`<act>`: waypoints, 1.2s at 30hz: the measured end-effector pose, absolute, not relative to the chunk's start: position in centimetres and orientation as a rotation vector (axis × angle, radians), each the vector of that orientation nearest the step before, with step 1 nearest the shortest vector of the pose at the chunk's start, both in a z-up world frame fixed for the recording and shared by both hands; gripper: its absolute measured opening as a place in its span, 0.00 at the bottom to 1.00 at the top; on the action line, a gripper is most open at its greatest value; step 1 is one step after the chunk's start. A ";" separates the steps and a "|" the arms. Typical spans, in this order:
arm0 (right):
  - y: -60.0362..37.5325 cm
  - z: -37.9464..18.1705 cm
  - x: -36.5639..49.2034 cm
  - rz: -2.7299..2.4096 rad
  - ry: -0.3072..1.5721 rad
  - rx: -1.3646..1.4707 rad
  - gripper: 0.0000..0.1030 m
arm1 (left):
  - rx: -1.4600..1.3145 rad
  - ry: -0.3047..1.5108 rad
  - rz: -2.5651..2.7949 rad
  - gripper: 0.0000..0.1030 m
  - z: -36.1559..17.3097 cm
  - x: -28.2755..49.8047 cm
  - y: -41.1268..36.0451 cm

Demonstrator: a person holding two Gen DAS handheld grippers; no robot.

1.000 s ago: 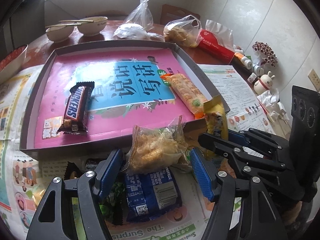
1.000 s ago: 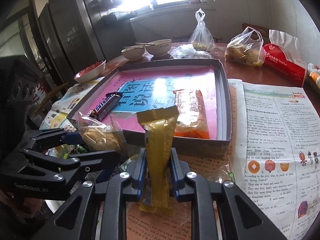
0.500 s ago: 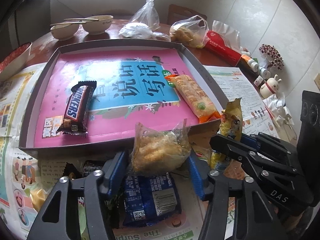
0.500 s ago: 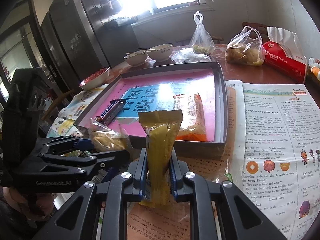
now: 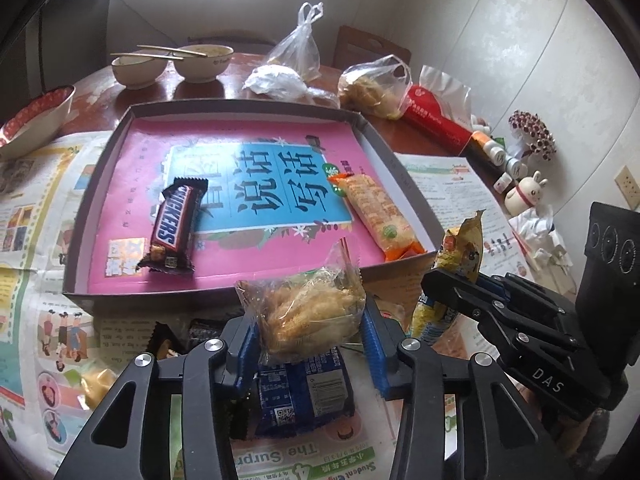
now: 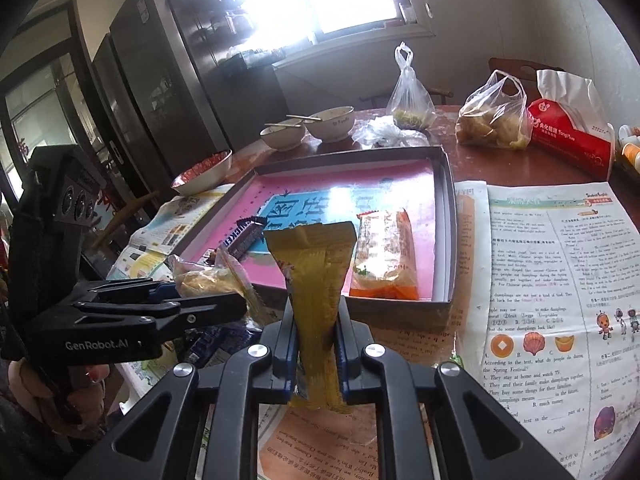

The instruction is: Organize snacks

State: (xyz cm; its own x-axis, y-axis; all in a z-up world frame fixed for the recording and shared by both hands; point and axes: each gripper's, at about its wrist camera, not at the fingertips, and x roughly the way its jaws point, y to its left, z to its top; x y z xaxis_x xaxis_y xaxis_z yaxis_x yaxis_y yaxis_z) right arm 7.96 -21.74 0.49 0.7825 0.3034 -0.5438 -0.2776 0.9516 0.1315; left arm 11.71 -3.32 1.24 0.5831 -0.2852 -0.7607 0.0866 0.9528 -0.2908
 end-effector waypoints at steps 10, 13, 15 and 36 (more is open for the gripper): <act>-21.5 1.8 7.1 0.305 0.554 0.045 0.15 | -0.258 0.881 -0.203 0.44 2.9 10.9 -1.9; -21.5 2.2 6.9 0.303 0.544 0.048 0.15 | -0.268 0.864 -0.191 0.44 3.5 10.6 -1.3; -21.5 2.5 6.8 0.303 0.537 0.050 0.15 | -0.273 0.854 -0.182 0.44 3.8 10.5 -0.9; -20.9 4.7 6.7 0.306 0.480 0.049 0.15 | -0.360 0.769 -0.035 0.44 5.5 10.1 5.3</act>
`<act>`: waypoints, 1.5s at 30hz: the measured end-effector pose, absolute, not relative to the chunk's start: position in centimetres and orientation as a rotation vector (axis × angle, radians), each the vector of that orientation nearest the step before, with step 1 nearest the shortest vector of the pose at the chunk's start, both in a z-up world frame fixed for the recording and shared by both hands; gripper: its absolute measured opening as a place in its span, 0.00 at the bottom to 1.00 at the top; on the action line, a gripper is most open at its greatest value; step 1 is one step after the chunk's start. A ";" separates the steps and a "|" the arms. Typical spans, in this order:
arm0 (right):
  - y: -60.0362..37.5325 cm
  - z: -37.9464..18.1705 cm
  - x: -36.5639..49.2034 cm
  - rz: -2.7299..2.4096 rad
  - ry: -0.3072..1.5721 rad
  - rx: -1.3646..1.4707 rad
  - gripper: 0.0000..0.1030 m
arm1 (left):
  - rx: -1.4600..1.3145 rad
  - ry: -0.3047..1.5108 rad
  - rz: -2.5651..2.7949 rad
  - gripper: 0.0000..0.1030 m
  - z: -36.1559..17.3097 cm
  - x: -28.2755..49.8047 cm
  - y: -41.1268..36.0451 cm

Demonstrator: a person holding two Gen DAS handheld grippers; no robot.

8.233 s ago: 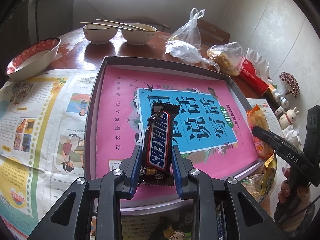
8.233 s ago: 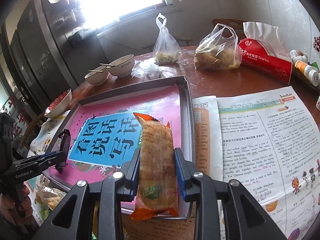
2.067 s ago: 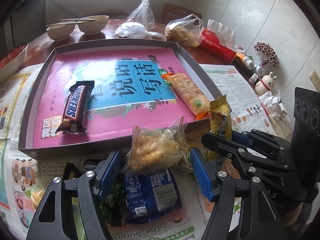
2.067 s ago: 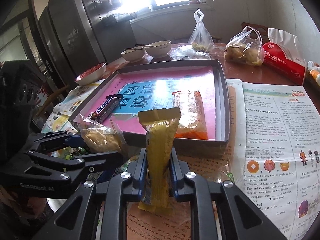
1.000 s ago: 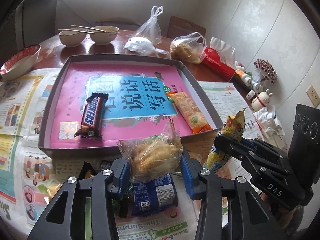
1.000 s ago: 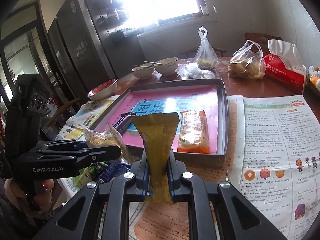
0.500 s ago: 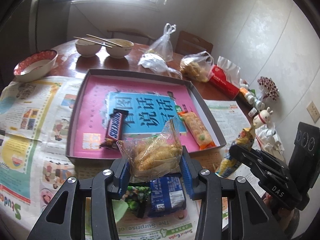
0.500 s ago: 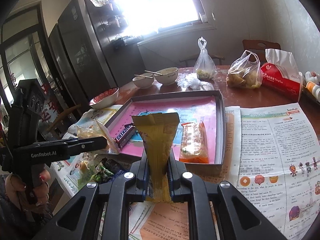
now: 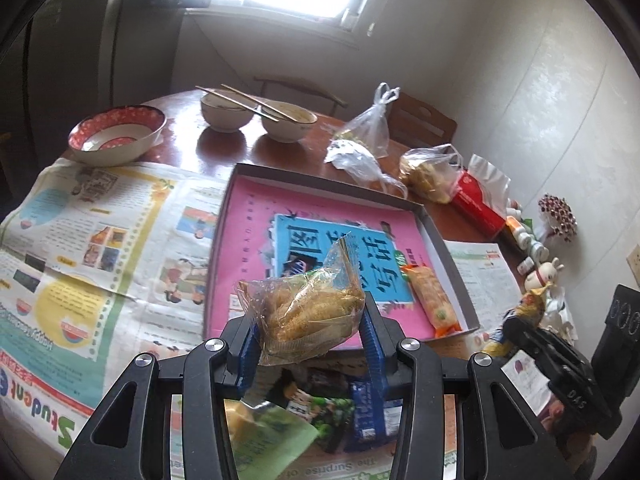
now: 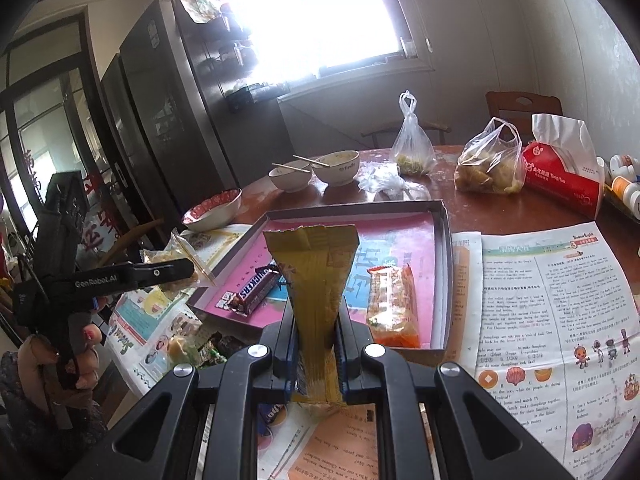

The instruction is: Organize snacks

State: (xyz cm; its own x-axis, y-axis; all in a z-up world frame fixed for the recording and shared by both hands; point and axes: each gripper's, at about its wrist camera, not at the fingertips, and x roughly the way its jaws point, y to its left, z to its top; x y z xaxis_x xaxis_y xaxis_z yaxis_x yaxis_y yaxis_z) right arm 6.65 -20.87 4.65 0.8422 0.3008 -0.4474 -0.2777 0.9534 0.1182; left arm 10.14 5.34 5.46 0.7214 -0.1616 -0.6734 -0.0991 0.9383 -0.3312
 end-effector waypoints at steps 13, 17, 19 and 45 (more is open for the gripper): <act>-19.8 5.8 7.9 0.311 0.448 0.055 0.15 | -0.378 0.769 0.031 0.44 4.6 11.9 6.9; -19.3 5.8 8.5 0.318 0.447 0.059 0.15 | -0.382 0.780 0.050 0.44 4.1 12.7 7.4; -19.0 5.8 8.8 0.321 0.448 0.056 0.15 | -0.381 0.786 0.055 0.44 3.8 13.1 7.5; -18.3 5.1 12.0 0.297 0.487 0.066 0.15 | -0.324 0.831 0.113 0.44 1.0 16.7 7.4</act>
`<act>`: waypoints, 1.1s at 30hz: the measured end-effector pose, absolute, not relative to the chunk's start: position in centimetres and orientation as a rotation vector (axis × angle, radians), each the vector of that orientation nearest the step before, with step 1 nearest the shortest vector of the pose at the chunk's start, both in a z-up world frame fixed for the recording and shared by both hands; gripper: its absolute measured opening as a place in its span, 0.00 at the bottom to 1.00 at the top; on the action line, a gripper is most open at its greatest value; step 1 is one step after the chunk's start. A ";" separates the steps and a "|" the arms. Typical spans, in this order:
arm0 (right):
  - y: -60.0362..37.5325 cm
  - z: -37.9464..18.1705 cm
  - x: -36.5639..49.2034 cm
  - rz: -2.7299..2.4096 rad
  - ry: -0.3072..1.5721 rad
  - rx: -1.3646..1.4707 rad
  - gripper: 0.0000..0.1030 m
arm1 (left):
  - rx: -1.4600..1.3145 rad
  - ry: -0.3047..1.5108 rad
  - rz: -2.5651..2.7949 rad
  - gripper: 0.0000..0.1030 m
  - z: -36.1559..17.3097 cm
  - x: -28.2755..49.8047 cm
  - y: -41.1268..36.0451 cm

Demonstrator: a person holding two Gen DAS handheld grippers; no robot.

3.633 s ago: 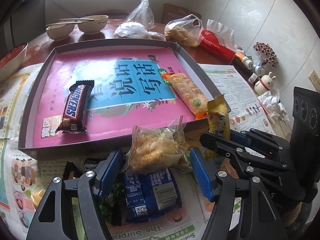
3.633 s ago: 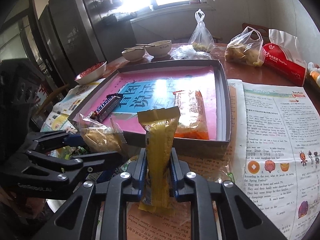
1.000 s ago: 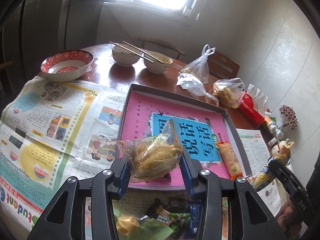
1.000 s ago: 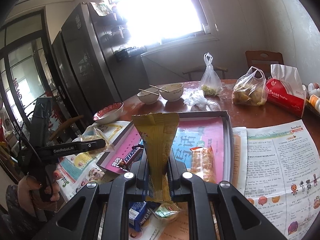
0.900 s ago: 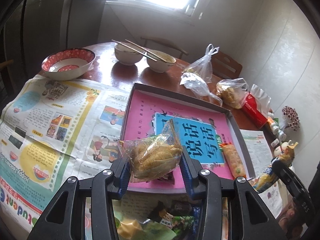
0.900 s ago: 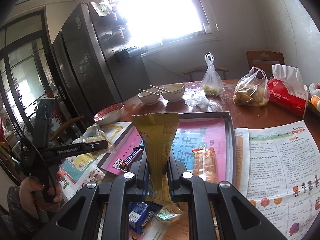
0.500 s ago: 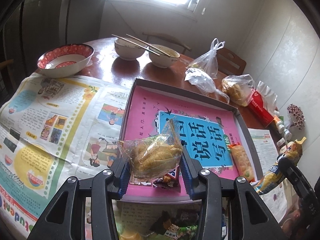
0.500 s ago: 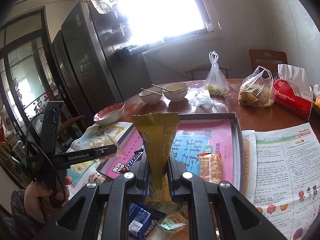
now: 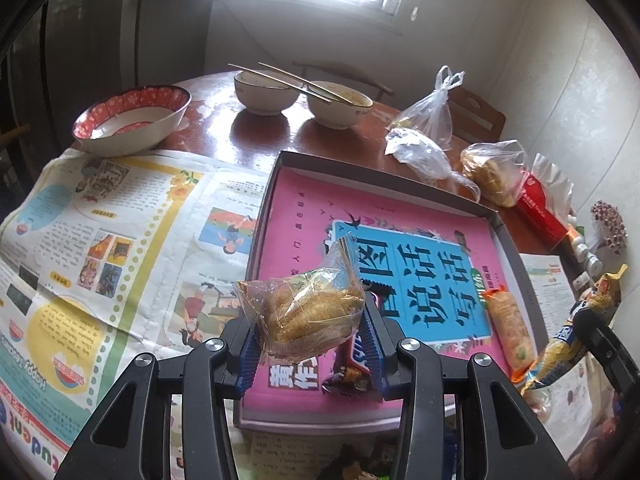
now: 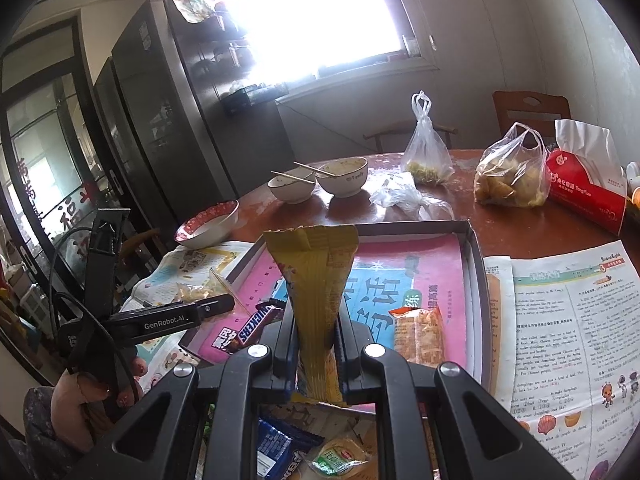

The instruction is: Organize snacks

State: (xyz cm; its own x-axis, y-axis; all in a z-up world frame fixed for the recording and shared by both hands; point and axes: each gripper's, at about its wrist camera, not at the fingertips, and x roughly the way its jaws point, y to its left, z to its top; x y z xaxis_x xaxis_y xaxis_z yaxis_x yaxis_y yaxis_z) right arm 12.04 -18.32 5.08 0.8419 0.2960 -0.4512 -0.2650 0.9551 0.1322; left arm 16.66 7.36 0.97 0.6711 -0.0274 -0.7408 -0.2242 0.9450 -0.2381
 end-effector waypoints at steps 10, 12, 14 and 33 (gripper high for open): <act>-18.3 4.6 12.7 0.289 0.506 0.075 0.15 | -0.270 0.837 0.150 0.44 0.4 17.4 7.0; -18.4 4.6 12.9 0.287 0.509 0.078 0.15 | -0.265 0.847 0.149 0.44 0.1 17.5 6.9; -18.5 4.5 13.0 0.284 0.511 0.083 0.15 | -0.266 0.858 0.139 0.44 -0.2 17.6 6.7; -18.9 3.3 14.4 0.272 0.567 0.118 0.15 | -0.265 0.887 0.057 0.44 -0.7 17.6 5.2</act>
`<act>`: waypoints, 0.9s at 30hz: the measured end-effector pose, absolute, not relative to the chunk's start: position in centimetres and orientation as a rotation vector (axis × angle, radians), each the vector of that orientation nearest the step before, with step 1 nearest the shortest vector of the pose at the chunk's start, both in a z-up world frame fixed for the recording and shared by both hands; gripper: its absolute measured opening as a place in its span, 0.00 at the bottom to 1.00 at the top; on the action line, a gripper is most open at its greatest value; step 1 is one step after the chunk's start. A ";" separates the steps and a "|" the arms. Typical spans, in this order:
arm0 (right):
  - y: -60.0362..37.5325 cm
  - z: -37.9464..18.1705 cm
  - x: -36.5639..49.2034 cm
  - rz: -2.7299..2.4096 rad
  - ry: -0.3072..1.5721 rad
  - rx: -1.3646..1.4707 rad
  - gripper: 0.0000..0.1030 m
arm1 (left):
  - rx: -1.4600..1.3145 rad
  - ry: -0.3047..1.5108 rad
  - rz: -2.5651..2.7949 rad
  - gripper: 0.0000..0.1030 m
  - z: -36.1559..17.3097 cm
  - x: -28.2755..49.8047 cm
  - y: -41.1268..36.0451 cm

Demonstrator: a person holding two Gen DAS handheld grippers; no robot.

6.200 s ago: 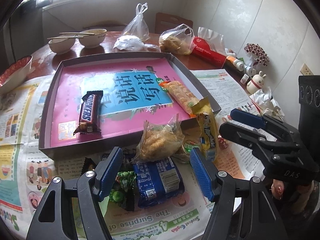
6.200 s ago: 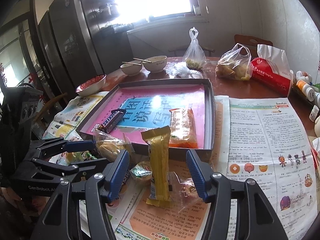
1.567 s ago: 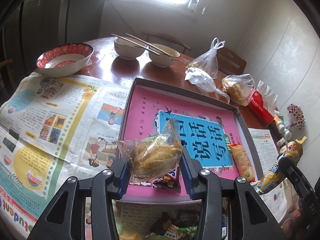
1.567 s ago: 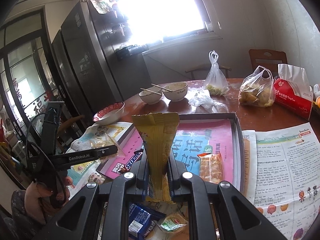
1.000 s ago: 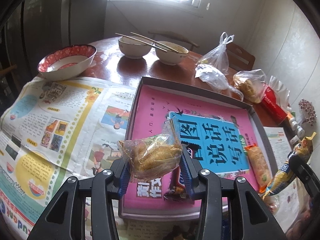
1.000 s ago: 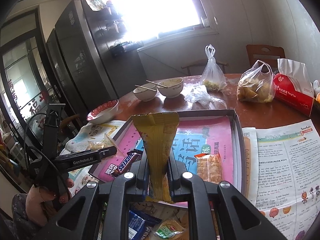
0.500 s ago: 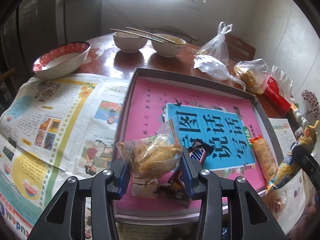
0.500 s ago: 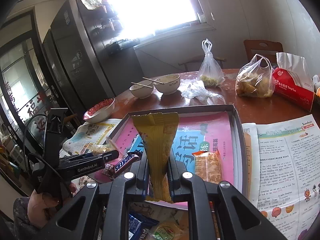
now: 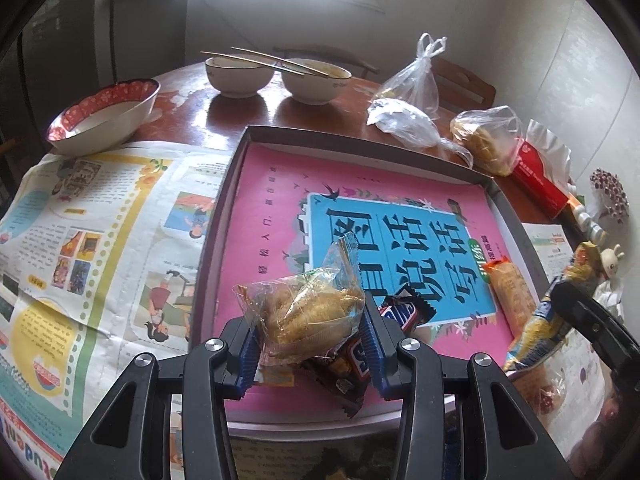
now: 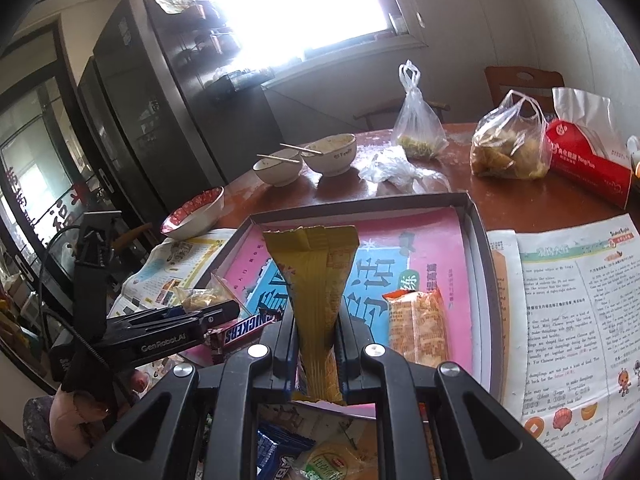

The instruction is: Organize snacks

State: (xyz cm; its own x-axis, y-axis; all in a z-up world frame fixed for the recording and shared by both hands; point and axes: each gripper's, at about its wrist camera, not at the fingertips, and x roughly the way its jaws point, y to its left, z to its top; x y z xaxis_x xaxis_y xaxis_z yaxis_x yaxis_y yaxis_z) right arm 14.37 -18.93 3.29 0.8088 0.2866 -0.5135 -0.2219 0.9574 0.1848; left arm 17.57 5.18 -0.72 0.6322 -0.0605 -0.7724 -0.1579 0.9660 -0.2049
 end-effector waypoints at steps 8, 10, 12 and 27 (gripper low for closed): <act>-18.6 2.4 15.0 0.261 0.610 0.102 0.15 | -0.263 0.894 0.017 0.44 -0.8 17.4 4.5; -18.5 2.1 15.2 0.261 0.624 0.103 0.15 | -0.265 0.895 0.010 0.45 -0.8 17.3 4.4; -18.3 1.8 15.3 0.256 0.634 0.099 0.15 | -0.261 0.896 0.008 0.45 -0.8 17.3 4.3; -18.2 0.5 15.7 0.244 0.675 0.103 0.17 | -0.270 0.891 0.013 0.45 -0.8 17.2 4.3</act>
State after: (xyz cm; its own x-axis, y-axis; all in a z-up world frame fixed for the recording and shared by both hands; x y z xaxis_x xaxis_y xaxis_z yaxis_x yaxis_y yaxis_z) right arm 15.69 -18.22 0.54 0.7537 0.2567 -0.6050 -0.1901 0.9664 0.1732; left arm 17.23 4.31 -0.84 0.6311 -0.1002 -0.7692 -0.1231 0.9661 -0.2269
